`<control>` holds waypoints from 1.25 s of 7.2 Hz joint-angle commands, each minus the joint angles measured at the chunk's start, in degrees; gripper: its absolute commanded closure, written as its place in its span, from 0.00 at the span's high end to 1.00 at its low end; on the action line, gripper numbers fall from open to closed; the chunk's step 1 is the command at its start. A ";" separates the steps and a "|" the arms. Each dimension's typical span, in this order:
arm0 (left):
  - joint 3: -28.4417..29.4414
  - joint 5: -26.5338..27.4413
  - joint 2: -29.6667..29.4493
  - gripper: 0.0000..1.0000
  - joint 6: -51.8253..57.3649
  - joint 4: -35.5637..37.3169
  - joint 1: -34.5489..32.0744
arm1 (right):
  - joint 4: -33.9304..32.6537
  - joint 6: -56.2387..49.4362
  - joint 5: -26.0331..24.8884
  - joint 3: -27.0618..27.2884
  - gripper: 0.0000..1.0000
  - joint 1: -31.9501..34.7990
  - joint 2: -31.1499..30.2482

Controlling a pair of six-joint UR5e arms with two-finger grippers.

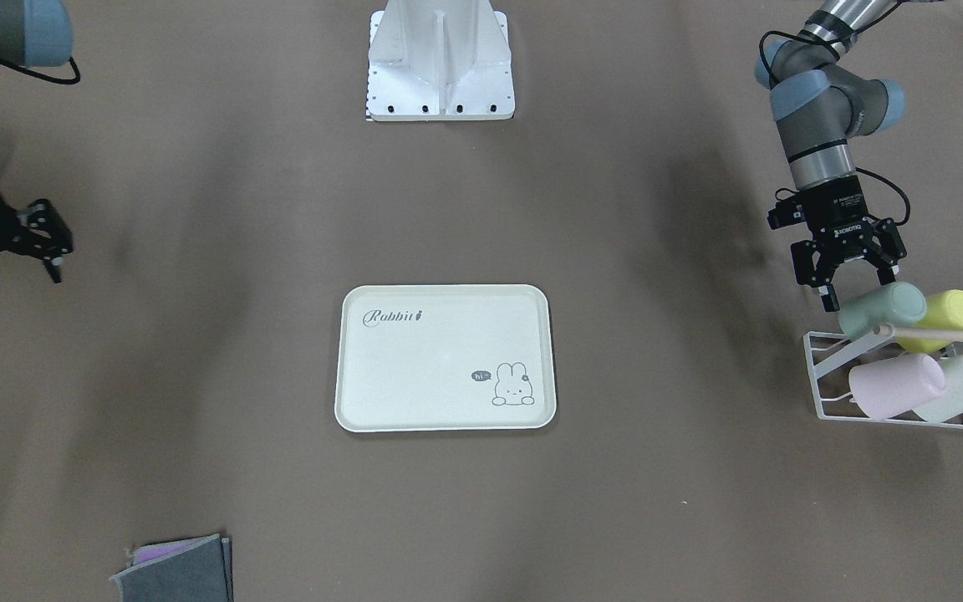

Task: Pick up and place green cup on tray

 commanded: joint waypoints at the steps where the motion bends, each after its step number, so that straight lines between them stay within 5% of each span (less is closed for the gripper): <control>1: 3.78 1.59 0.07 0.98 0.19 -6.09 -0.07 | -9.12 -14.54 6.22 -3.47 1.00 11.98 -1.99; 3: 3.97 1.60 0.07 0.98 0.27 -6.29 -0.07 | -9.00 -15.52 18.88 -14.86 1.00 21.66 -2.17; 5: 3.97 1.51 -0.19 0.98 2.54 -6.29 -0.42 | -7.34 -14.91 19.54 -17.53 1.00 22.66 -3.23; 7: 4.15 1.60 -0.81 0.98 2.65 -6.29 -0.42 | 6.58 -14.65 23.13 -24.37 1.00 23.01 -5.94; 9: 5.02 1.60 -0.90 0.98 2.38 -6.29 -0.68 | 8.32 -11.42 23.23 -22.57 1.00 23.28 -6.57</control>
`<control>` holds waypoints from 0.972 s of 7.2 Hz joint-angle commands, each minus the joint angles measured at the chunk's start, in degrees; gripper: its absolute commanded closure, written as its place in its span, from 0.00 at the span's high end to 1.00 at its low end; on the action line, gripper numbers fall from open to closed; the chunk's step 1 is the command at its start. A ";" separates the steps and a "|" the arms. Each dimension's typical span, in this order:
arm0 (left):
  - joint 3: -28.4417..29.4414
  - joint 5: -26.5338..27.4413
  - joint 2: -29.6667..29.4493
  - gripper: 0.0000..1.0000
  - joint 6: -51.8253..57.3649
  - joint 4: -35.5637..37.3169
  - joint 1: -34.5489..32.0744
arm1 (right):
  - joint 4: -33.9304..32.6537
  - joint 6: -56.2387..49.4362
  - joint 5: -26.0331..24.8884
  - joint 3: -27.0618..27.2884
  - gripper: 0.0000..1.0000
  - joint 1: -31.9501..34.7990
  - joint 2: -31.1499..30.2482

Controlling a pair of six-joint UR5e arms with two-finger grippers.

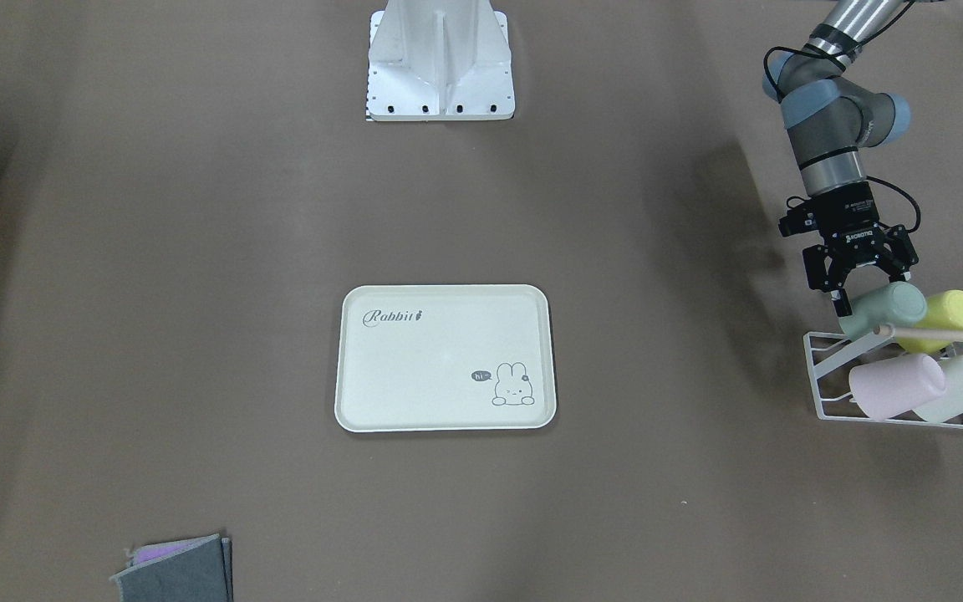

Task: Pick up and place green cup on tray

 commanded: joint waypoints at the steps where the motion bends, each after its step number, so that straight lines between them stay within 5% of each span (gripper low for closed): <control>1: 0.63 0.00 -0.45 0.98 -0.02 0.00 -0.08 | 1.27 3.35 0.37 1.03 1.00 1.20 -0.42; 4: 0.72 0.00 -1.33 0.98 -0.02 0.00 -0.17 | -12.14 7.31 -0.07 9.45 1.00 1.73 0.19; 7: 0.81 0.00 -1.68 0.97 -0.20 0.00 -0.26 | -11.74 7.05 0.20 10.09 1.00 2.00 -2.61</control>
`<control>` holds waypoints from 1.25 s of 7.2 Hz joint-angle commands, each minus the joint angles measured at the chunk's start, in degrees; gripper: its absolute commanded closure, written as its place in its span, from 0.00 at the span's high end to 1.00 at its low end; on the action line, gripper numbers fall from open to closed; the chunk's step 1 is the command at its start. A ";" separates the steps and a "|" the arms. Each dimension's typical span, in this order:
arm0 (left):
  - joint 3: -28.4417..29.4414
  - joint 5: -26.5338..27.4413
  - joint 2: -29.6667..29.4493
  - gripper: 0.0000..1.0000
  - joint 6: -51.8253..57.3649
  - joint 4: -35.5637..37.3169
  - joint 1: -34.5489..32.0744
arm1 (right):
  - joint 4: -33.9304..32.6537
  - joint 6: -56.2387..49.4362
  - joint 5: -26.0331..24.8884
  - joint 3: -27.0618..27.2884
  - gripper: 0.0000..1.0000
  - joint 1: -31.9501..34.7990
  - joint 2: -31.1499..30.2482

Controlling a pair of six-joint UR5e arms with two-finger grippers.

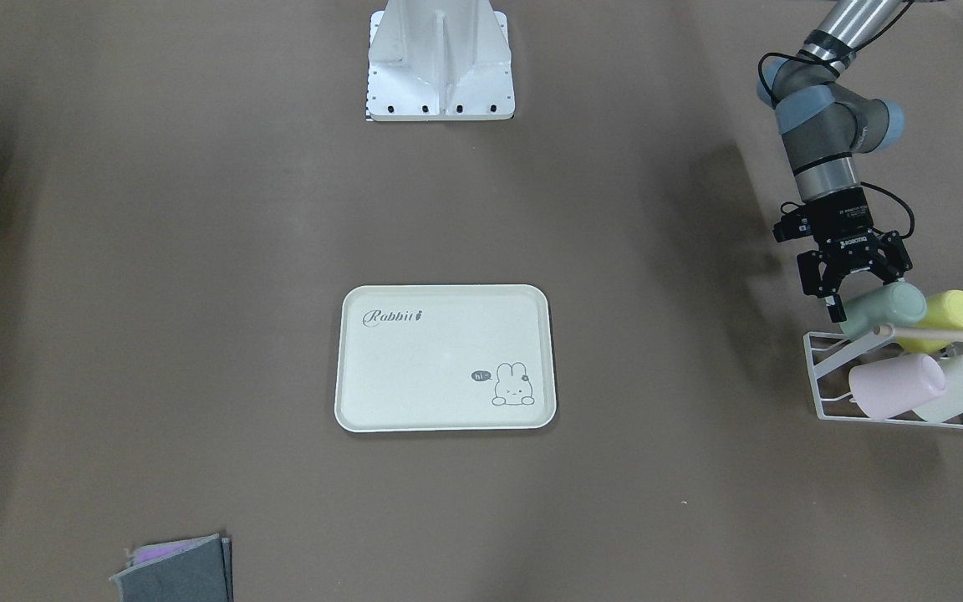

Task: Pick up and place green cup on tray

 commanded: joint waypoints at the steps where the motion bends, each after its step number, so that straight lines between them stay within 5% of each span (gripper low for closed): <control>1: 0.19 0.00 -0.07 0.97 -0.53 0.00 -0.11 | 0.03 0.00 -0.19 -0.25 1.00 0.07 -1.27; 9: 2.65 0.35 -1.30 0.96 0.26 -4.21 -0.46 | 0.21 0.09 -0.28 -0.25 1.00 -0.02 -1.10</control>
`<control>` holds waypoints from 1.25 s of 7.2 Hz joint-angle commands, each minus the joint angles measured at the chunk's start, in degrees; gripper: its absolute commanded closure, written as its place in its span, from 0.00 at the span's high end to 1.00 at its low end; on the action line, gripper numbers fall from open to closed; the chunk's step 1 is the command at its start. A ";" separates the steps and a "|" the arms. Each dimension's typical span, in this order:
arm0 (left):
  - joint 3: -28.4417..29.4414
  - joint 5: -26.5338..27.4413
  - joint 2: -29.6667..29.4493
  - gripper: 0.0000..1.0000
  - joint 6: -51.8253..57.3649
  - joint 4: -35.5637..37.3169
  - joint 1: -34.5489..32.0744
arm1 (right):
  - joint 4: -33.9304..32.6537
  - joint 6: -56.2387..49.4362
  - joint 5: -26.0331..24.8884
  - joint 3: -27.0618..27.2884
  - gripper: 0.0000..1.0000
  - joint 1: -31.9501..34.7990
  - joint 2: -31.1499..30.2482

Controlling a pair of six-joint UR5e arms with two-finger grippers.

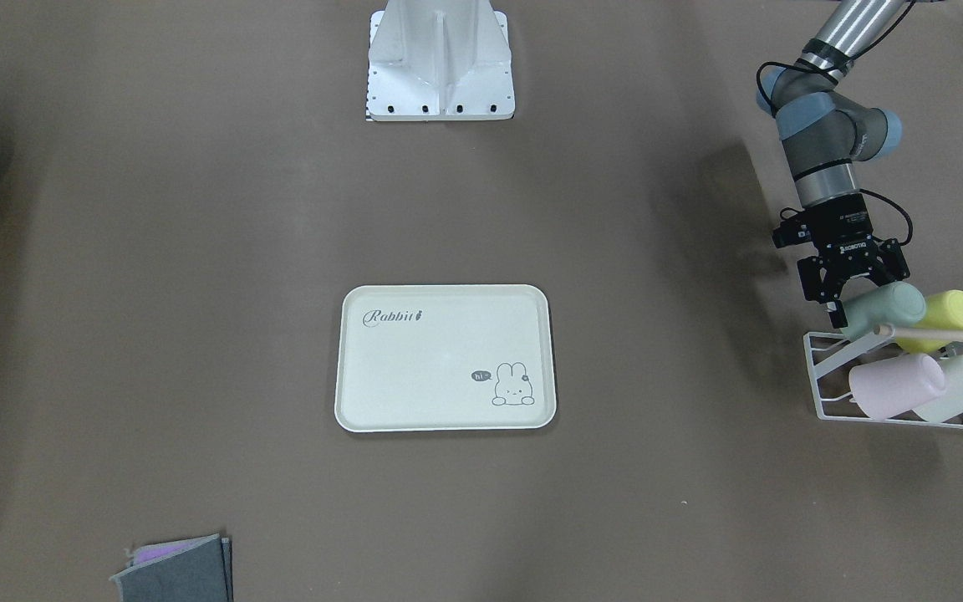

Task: Pick up and place green cup on tray

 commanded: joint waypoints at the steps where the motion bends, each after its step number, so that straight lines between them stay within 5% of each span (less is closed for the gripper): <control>1: -0.06 0.94 0.16 0.97 0.10 -1.96 -0.23 | 0.01 0.00 -0.02 -0.11 1.00 -0.06 -0.07; 9: 0.90 2.00 -0.01 0.97 -0.34 -2.06 -0.05 | -0.08 -0.44 0.07 -0.02 1.00 -0.06 -0.07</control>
